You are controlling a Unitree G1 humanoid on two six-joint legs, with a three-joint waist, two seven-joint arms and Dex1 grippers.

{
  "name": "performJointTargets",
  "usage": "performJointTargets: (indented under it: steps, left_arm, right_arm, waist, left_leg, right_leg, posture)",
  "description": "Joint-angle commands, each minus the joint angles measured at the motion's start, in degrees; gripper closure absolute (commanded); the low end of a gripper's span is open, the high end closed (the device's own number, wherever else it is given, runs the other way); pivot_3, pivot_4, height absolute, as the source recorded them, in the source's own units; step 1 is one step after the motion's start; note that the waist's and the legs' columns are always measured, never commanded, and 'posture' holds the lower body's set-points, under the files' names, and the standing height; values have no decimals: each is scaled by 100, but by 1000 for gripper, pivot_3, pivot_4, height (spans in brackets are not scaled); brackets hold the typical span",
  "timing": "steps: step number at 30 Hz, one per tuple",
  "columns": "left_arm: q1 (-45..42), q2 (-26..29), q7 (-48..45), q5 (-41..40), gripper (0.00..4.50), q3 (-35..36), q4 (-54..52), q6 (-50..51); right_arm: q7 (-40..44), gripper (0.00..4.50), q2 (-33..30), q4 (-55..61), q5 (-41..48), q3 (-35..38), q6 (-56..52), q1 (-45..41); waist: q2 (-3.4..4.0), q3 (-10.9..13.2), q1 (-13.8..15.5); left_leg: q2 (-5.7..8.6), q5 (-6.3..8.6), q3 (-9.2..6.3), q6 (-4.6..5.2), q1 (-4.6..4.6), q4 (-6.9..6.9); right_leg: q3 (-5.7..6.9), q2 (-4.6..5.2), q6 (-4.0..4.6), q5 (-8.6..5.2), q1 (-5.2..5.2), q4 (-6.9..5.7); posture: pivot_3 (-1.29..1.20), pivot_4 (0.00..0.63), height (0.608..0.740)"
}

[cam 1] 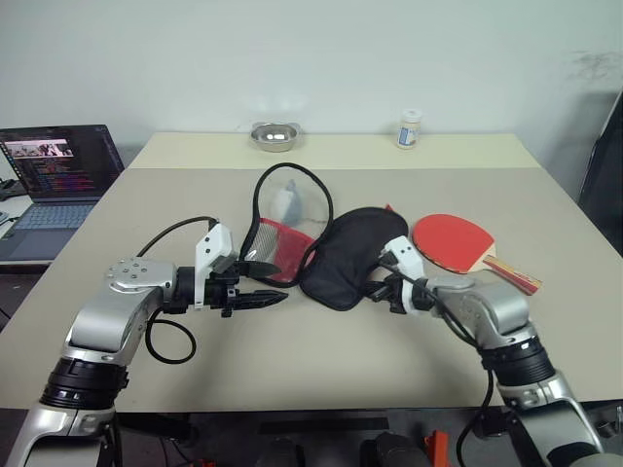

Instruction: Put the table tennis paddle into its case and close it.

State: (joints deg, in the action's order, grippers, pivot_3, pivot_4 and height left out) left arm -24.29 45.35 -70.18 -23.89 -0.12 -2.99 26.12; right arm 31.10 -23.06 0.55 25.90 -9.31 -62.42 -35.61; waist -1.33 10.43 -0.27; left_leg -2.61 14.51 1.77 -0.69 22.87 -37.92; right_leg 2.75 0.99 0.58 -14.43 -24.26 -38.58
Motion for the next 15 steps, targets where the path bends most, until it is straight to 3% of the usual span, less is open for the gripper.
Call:
performJointTargets:
  steps: [1, 6, 15]
  left_arm:
    - [40, -14, 53, -49, 1684, -31, -306, 22]
    - [180, -20, 87, -88, 1684, -90, -497, 79]
    - [254, 10, 108, -104, 1684, -73, -580, 93]
  right_arm:
    - [560, 4456, -438, -235, -63, -49, 120, -309]
    - [1349, 4456, -951, -1109, -387, -390, 574, -903]
    - [1715, 4456, -854, -2291, -966, -457, 1184, -1529]
  waist:
    - [-1, 1, 1]
    - [-2, 2, -1]
    - [-4, 4, -4]
  left_leg:
    - [0, 0, 0, 0, 0, 0]
    - [1, 0, 8, 0, 0, 0]
    - [-2, 0, 9, 0, 2, 2]
  right_leg:
    - [0, 0, 0, 0, 0, 1]
    - [-8, -2, 0, 0, -5, 0]
    - [-11, -4, 1, 0, -11, -2]
  posture:
    - [0, 150, 740]
    - [0, 150, 740]
    - [0, 150, 740]
